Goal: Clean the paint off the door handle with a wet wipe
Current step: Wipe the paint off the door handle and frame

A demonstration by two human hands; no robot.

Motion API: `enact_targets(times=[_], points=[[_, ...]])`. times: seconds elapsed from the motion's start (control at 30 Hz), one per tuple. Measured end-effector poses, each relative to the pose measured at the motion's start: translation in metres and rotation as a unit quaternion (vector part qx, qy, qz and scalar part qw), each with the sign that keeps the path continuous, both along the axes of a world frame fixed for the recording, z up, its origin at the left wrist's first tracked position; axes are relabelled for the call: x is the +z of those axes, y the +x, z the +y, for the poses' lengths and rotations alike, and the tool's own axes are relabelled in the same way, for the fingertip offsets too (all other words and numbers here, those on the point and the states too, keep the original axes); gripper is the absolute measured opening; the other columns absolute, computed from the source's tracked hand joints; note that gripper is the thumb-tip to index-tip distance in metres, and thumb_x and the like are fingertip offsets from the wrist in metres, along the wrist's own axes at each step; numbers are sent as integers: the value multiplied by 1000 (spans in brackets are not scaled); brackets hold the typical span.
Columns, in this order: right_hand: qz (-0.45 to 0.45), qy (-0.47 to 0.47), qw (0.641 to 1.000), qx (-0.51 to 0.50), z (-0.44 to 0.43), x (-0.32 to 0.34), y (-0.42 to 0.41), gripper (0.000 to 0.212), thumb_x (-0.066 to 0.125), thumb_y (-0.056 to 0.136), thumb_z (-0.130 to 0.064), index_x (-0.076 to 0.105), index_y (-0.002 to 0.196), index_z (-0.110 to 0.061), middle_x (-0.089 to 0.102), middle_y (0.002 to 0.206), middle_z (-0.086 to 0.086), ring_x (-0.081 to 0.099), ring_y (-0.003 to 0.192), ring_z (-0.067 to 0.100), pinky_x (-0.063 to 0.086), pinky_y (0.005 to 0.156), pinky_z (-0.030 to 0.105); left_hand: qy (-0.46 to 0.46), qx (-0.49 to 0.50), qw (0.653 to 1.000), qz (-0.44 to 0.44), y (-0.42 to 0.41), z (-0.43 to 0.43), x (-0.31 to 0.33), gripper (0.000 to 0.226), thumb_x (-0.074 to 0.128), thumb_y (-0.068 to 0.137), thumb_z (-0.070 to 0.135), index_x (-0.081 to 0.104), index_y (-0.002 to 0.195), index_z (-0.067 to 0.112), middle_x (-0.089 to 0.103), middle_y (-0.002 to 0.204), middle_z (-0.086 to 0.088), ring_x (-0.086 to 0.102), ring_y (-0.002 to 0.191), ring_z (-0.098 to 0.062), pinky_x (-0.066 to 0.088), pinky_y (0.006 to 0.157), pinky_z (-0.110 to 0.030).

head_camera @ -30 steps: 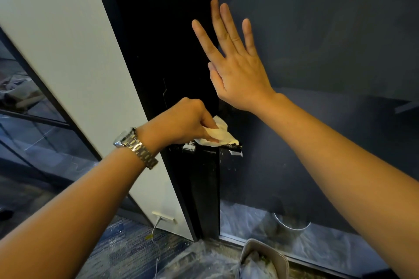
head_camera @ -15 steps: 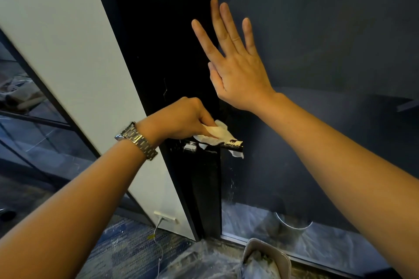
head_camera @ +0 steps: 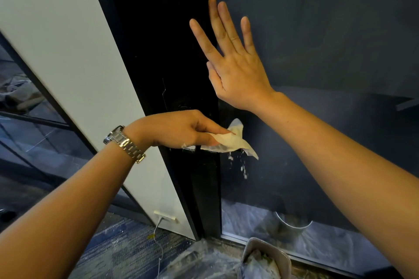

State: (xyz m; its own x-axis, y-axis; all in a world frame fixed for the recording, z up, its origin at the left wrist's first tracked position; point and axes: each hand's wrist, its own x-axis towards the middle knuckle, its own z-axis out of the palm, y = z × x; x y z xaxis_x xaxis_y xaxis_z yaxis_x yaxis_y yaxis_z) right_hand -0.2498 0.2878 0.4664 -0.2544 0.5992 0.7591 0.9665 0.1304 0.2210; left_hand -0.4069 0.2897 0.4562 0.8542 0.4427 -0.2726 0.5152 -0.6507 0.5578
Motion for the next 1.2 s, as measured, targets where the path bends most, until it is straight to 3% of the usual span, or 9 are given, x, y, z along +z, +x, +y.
enact_targets(times=[0.13, 0.2, 0.27, 0.33, 0.4, 0.67, 0.9, 1.07, 1.2], points=[[-1, -2, 1000, 0, 0, 0, 0, 58, 32, 93, -21, 17, 148, -14, 13, 154, 21, 9, 144, 33, -15, 112, 38, -22, -16, 999, 39, -13, 7, 13, 59, 43, 75, 66, 63, 114, 27, 67, 97, 12, 62, 92, -9, 48, 88, -22], [1, 1, 1000, 1, 0, 0, 0, 58, 33, 92, -20, 17, 148, -14, 13, 154, 21, 9, 144, 33, -16, 112, 37, -11, 34, 999, 10, -6, 4, 7, 60, 41, 75, 66, 69, 84, 13, 56, 66, 1, 52, 60, -8, 45, 66, -20], [1, 0, 1000, 2, -1, 0, -1, 58, 33, 92, -20, 17, 148, -14, 12, 154, 21, 8, 144, 33, -16, 112, 37, 12, 76, 996, -54, 9, -4, -7, 48, 49, 80, 53, 67, 71, 9, 51, 59, -7, 45, 51, -11, 40, 56, -21], [-1, -7, 1000, -1, -1, 1, 0, 58, 31, 93, -22, 15, 148, -14, 11, 155, 21, 7, 144, 33, -16, 111, 37, 51, 78, 991, -91, 16, -9, -18, 26, 61, 80, 37, 73, 90, 17, 68, 80, 0, 58, 63, -4, 48, 62, -11], [-3, -10, 1000, -3, -1, 1, 1, 58, 31, 93, -23, 15, 148, -14, 11, 155, 21, 7, 144, 33, -16, 112, 37, 88, 69, 989, -96, 12, -5, -18, 25, 68, 76, 25, 71, 100, 19, 67, 95, 7, 60, 75, 1, 47, 68, -2], [0, -2, 1000, -3, 0, 0, 0, 58, 33, 93, -23, 17, 148, -14, 12, 154, 21, 8, 144, 33, -16, 112, 37, 149, 18, 984, -96, 26, -9, -21, 30, 69, 77, 21, 69, 107, 22, 57, 92, 16, 52, 69, 9, 39, 68, 7], [-3, 0, 1000, -5, 1, 0, 0, 58, 33, 93, -22, 16, 148, -14, 12, 155, 21, 8, 144, 33, -15, 112, 38, 129, 26, 990, -56, 22, 1, -16, 27, 57, 86, 31, 67, 108, 19, 70, 104, 4, 60, 74, -2, 49, 73, -10], [-1, 2, 1000, -2, 0, -1, 0, 58, 34, 93, -21, 17, 148, -14, 13, 154, 21, 9, 144, 33, -13, 113, 38, 106, -53, 991, -64, 40, -16, -24, 28, 55, 89, 29, 64, 114, 20, 67, 114, 6, 55, 91, 4, 41, 79, -3], [-3, -1, 1000, -1, -1, 0, 1, 57, 32, 93, -22, 18, 148, -14, 13, 154, 21, 9, 144, 33, -12, 113, 39, 83, 22, 995, -59, 26, 1, -23, 26, 53, 89, 32, 67, 108, 22, 71, 102, 0, 63, 82, -11, 53, 81, -23]])
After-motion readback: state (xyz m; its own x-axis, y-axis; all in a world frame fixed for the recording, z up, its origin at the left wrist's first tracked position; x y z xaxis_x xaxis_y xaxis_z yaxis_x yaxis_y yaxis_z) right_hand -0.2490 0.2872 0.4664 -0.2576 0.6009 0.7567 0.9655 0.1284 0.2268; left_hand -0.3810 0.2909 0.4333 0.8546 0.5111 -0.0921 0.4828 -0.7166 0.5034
